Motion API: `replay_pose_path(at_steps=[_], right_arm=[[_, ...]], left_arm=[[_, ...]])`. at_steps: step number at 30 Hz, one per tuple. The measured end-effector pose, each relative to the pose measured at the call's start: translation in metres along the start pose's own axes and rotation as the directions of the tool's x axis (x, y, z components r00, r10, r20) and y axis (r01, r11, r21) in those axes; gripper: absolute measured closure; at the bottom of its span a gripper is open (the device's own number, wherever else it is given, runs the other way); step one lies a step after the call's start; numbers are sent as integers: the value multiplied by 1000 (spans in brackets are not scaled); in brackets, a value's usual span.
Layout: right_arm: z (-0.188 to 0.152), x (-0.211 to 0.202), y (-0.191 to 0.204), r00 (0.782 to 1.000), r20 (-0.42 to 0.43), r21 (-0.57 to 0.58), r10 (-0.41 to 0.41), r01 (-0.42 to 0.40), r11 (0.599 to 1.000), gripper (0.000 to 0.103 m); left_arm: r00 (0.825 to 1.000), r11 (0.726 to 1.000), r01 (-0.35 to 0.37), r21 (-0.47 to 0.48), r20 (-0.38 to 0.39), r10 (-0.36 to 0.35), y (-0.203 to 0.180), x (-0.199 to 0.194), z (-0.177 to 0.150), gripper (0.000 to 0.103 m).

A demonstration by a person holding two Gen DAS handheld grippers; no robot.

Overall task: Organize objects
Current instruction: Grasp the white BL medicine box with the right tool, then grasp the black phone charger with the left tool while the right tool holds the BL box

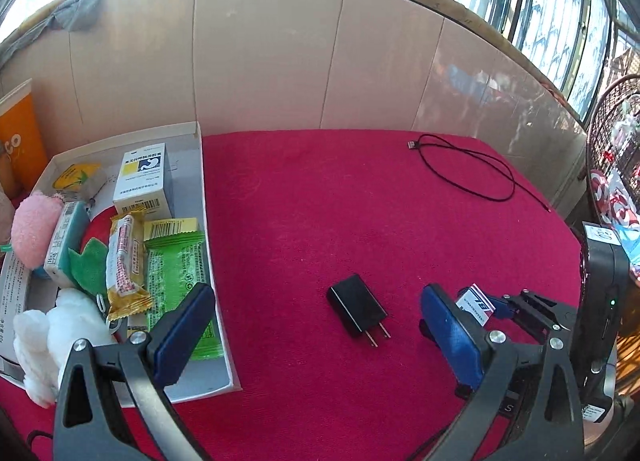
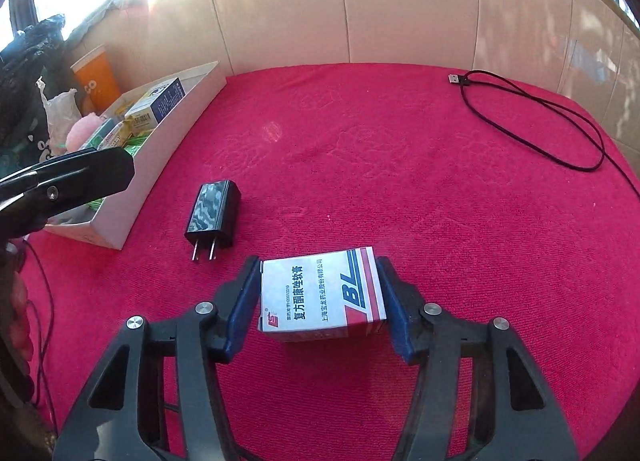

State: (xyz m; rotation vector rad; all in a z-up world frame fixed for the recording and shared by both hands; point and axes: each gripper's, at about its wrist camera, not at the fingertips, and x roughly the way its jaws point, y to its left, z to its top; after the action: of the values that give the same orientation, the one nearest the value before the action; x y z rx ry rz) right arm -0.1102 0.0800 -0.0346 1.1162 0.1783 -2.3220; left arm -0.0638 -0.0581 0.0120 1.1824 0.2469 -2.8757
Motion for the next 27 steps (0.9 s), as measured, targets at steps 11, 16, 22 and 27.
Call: replay_pose_path(at_steps=[11,16,22,27], right_arm=[[-7,-9,-12,1000,5,38,-21,21,999,52],[-13,-18,-32,997,13,101,-74,72,992,52],[-17,-26,-61,995,27,196,-96,89,977,52],[-17,-27,-63,995,28,199,-92,84,976,52]], left_arm=[[998,995,-24,94,-49,28,-35,19,-9,0],[997,992,-24,122,-73,34,-48,30,-11,0],[992,998,-34,57,-117,41,-49,51,-7,0],[983,994,-111,9,-144,112,-42,67,-11,0]])
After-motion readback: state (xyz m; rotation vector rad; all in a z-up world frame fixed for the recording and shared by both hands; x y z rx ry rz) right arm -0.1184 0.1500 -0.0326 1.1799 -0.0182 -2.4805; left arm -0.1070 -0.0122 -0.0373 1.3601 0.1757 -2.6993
